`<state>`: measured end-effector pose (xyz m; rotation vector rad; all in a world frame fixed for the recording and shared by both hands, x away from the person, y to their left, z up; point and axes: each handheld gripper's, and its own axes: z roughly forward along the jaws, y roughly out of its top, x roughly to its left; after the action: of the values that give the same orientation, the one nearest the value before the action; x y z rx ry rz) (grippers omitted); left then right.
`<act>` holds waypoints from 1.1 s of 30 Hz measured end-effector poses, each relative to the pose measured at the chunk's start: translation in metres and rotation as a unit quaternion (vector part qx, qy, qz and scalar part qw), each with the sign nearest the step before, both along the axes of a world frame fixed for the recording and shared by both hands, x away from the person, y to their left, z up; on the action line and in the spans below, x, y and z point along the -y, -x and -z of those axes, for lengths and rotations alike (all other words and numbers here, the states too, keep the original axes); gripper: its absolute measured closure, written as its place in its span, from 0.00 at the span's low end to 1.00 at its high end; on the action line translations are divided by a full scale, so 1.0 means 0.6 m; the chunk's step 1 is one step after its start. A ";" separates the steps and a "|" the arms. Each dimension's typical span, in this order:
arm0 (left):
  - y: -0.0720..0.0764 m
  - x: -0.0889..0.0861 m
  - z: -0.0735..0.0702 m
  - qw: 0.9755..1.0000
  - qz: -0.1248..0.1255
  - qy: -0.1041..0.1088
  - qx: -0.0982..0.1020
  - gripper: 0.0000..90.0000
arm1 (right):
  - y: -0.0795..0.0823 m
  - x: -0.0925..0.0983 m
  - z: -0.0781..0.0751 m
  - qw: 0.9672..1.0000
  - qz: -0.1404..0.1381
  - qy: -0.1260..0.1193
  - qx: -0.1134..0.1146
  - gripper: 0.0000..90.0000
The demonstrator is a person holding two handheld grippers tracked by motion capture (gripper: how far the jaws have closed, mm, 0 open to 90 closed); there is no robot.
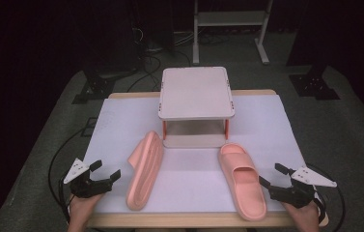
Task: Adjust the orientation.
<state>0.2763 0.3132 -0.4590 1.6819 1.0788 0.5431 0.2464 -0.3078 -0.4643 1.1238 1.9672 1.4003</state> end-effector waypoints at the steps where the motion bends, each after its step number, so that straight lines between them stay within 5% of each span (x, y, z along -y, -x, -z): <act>1: -0.001 0.002 0.001 1.000 0.002 -0.002 -0.004 0.07 | 0.000 0.000 0.000 1.000 0.000 -0.001 -0.002 0.20; 27: -0.046 0.055 0.017 0.997 0.039 -0.046 -0.051 0.26 | 0.003 -0.003 -0.001 1.000 -0.005 -0.011 0.002 0.20; 33: -0.053 0.056 0.021 0.996 0.051 -0.036 -0.067 0.34 | 0.001 -0.004 0.002 1.000 -0.007 -0.018 -0.004 0.19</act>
<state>0.3079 0.2795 -0.4714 1.8463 1.0728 0.4134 0.2459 -0.3056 -0.4655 1.1361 1.9666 1.4463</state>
